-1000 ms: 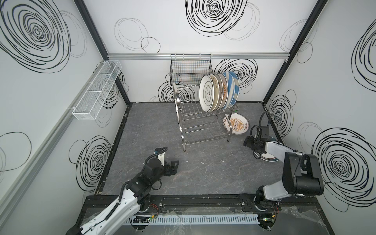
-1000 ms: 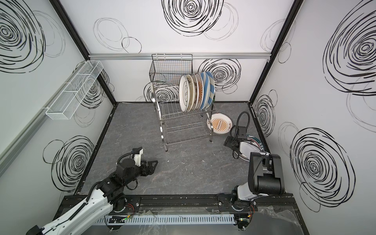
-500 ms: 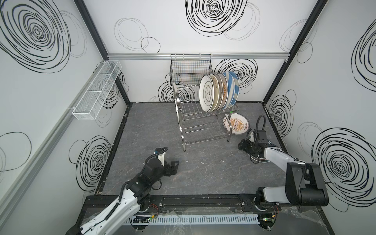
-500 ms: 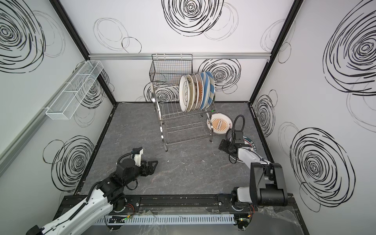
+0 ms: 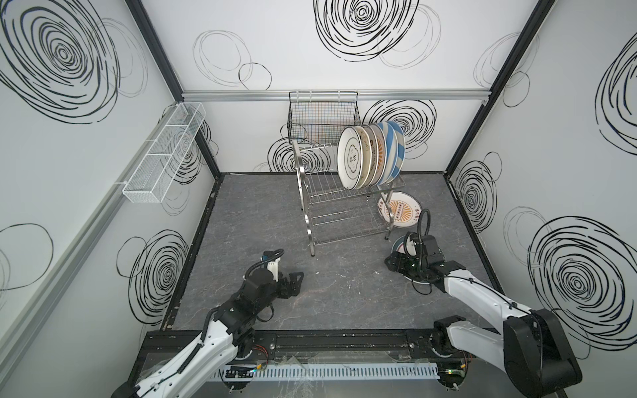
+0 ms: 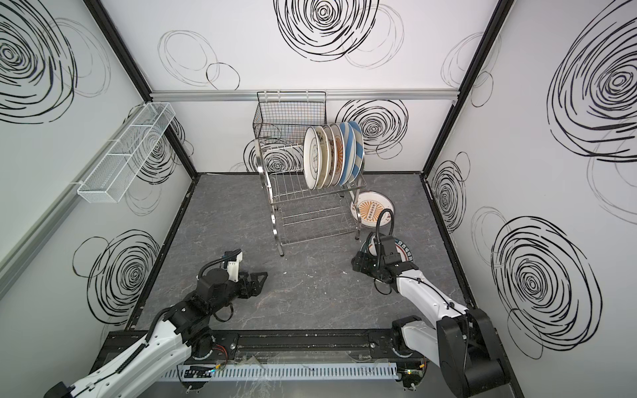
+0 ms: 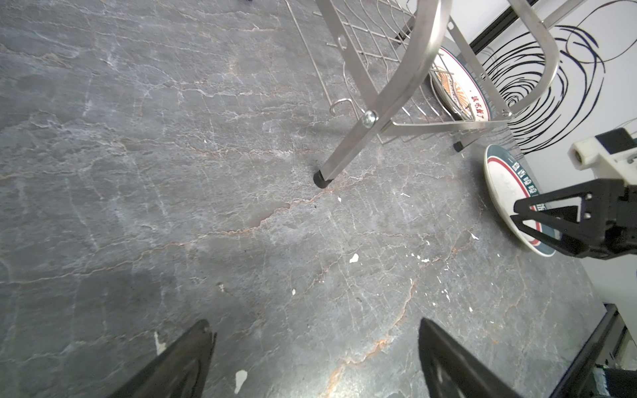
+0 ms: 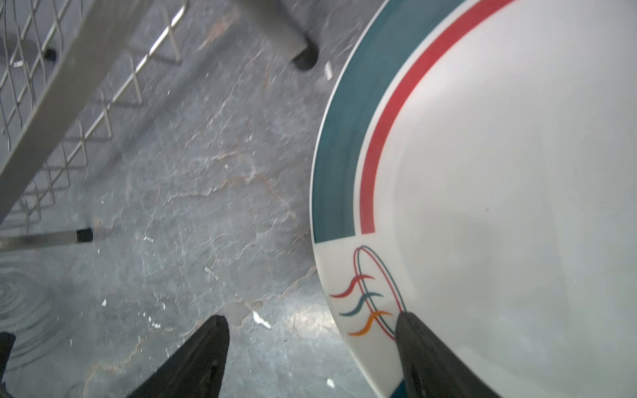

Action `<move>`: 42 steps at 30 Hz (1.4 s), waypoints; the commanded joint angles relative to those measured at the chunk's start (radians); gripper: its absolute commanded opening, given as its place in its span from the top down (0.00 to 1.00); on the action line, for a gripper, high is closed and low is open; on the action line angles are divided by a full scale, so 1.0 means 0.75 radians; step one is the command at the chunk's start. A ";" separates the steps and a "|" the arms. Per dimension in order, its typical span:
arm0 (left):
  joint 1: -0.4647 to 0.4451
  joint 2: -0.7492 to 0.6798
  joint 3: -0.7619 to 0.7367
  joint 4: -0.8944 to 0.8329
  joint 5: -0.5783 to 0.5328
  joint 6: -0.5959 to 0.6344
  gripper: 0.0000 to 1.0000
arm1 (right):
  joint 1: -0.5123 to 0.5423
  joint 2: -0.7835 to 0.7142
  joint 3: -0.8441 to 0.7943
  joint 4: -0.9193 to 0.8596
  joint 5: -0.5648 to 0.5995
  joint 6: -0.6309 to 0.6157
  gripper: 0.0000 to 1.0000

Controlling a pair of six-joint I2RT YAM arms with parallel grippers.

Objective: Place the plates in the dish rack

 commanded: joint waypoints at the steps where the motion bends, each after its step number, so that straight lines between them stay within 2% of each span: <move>1: -0.007 -0.011 -0.002 0.036 -0.009 -0.002 0.04 | 0.112 -0.041 -0.070 0.027 -0.044 0.139 0.20; 6: -0.007 -0.032 -0.010 0.043 0.013 -0.053 0.04 | 0.324 -0.064 -0.150 0.253 -0.101 0.301 0.20; 11: -0.009 -0.062 -0.008 0.023 0.032 -0.085 0.04 | 0.484 0.034 -0.135 0.451 -0.116 0.367 0.19; 17: -0.015 -0.082 -0.005 0.019 0.043 -0.117 0.04 | 0.629 0.238 -0.059 0.689 -0.141 0.399 0.19; 26: -0.038 -0.095 0.022 -0.007 0.037 -0.148 0.04 | 0.823 0.608 0.222 0.849 -0.247 0.386 0.21; 29: -0.048 -0.096 0.032 -0.013 0.030 -0.161 0.04 | 0.840 0.574 0.291 0.708 -0.176 0.315 0.23; 33: -0.078 -0.083 0.030 0.007 0.034 -0.180 0.04 | 0.812 0.347 0.307 0.253 0.125 0.214 0.22; 38: -0.156 -0.046 0.016 0.037 0.009 -0.212 0.04 | 0.753 0.099 0.283 -0.250 0.399 0.245 0.22; 42: -0.246 -0.017 0.010 0.100 -0.031 -0.254 0.04 | 0.750 -0.033 0.239 -0.399 0.473 0.300 0.22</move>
